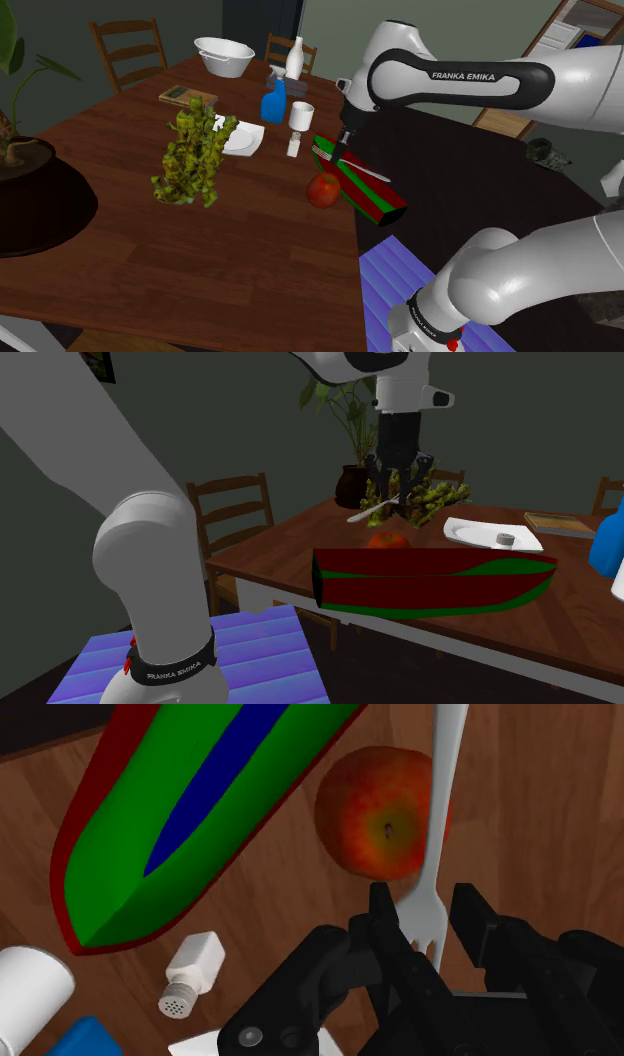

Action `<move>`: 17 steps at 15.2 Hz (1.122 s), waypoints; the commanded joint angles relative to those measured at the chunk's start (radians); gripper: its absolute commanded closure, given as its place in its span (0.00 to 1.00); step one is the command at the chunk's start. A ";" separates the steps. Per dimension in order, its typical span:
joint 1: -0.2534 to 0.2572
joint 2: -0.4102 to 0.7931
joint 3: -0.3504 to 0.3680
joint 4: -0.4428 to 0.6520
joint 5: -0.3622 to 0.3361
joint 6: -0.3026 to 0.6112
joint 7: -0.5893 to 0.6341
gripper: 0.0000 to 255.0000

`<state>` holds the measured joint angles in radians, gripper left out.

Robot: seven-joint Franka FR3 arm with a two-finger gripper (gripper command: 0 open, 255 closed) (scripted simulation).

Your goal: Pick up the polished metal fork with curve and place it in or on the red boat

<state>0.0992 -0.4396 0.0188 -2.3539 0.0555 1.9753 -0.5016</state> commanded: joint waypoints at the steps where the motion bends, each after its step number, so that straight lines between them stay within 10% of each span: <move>1: -0.018 0.008 -0.033 0.011 -0.012 -0.005 -0.045 1.00; 17: -0.092 0.120 -0.182 0.011 -0.048 0.099 -0.250 1.00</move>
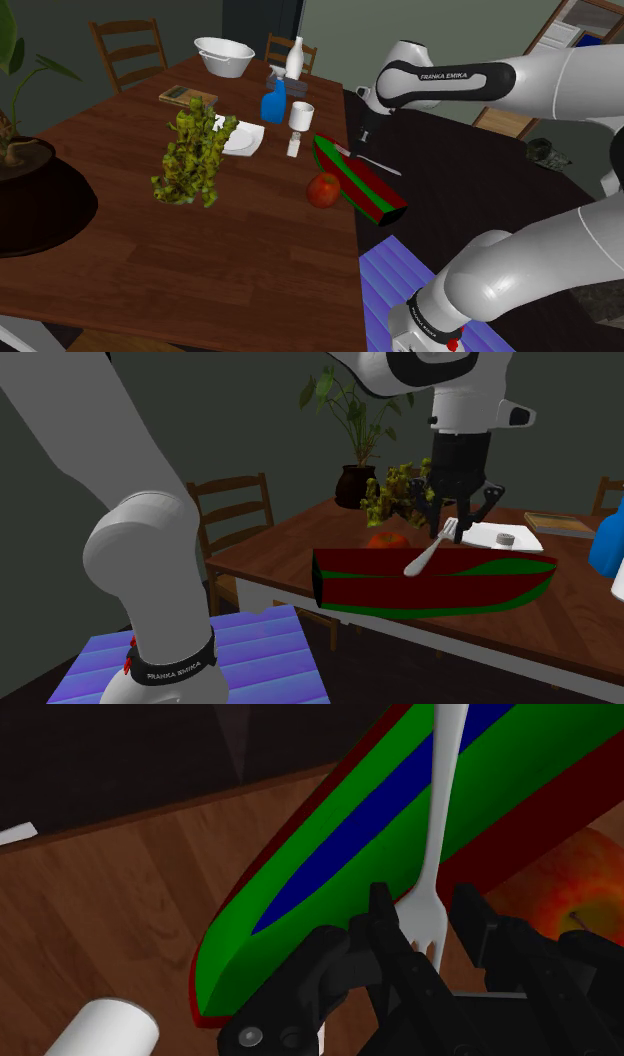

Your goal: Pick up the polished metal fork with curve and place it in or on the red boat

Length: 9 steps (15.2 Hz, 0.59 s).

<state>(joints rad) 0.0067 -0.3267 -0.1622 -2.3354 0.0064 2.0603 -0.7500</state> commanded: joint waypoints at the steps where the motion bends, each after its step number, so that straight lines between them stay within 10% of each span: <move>1: 0.000 0.011 -0.002 -0.017 0.001 0.028 -0.003 1.00; 9: 0.001 0.036 -0.005 -0.063 0.005 0.099 -0.009 1.00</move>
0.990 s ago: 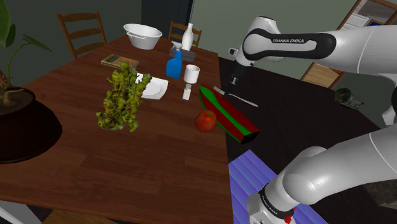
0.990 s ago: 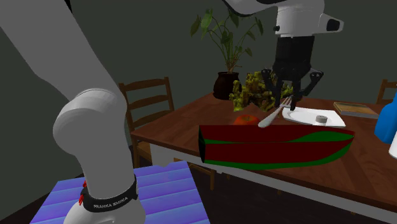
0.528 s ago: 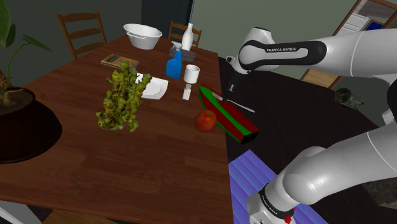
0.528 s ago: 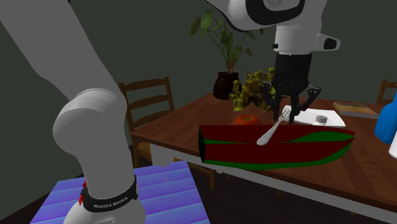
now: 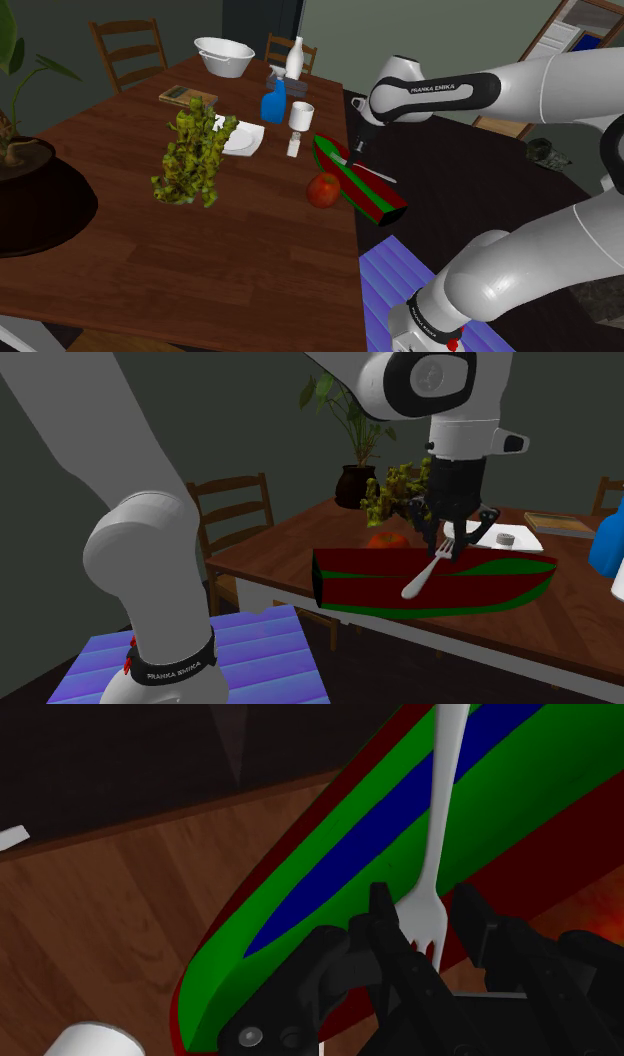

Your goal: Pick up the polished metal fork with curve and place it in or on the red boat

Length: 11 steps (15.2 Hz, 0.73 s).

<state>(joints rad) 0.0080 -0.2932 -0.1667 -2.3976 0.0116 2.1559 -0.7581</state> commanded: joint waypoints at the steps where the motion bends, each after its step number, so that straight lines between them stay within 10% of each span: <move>1: 0.000 0.002 -0.001 -0.001 0.000 0.003 -0.001 1.00; 5: 0.000 0.002 -0.001 -0.001 0.000 0.003 -0.001 1.00; 6: 0.000 0.002 -0.001 -0.001 0.000 0.003 -0.001 0.00; 11: 0.000 0.002 -0.001 -0.001 0.000 0.003 -0.001 0.00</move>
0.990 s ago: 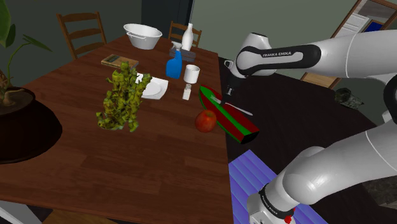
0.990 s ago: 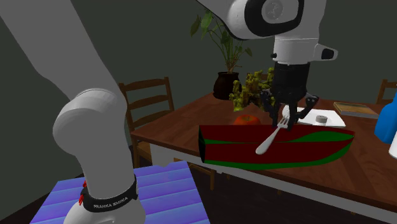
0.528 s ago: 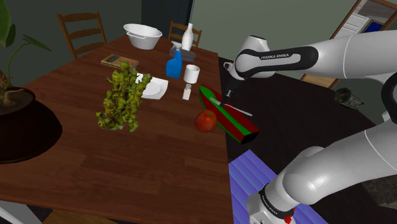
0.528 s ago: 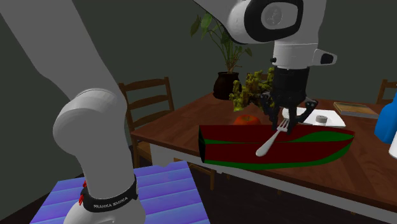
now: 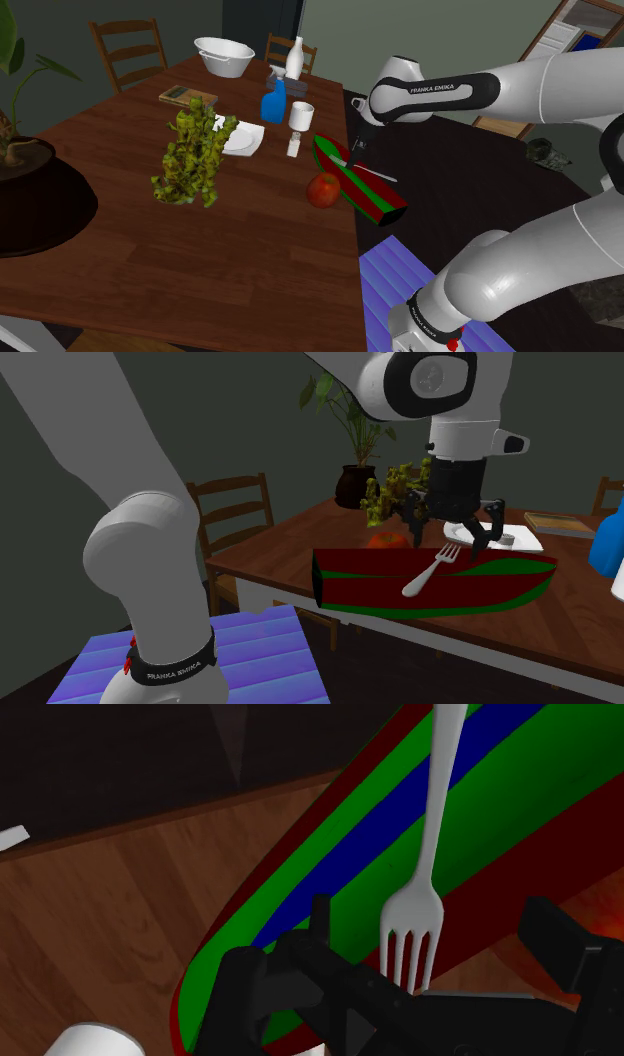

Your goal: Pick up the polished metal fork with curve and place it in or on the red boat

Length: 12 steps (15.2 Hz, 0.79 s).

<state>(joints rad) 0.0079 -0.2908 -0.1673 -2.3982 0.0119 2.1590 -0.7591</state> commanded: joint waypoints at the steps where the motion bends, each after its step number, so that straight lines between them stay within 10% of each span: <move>1: -0.001 -0.015 0.001 0.021 -0.003 -0.036 0.002 0.00; 12: -0.004 -0.050 0.003 0.085 -0.009 -0.134 0.007 0.00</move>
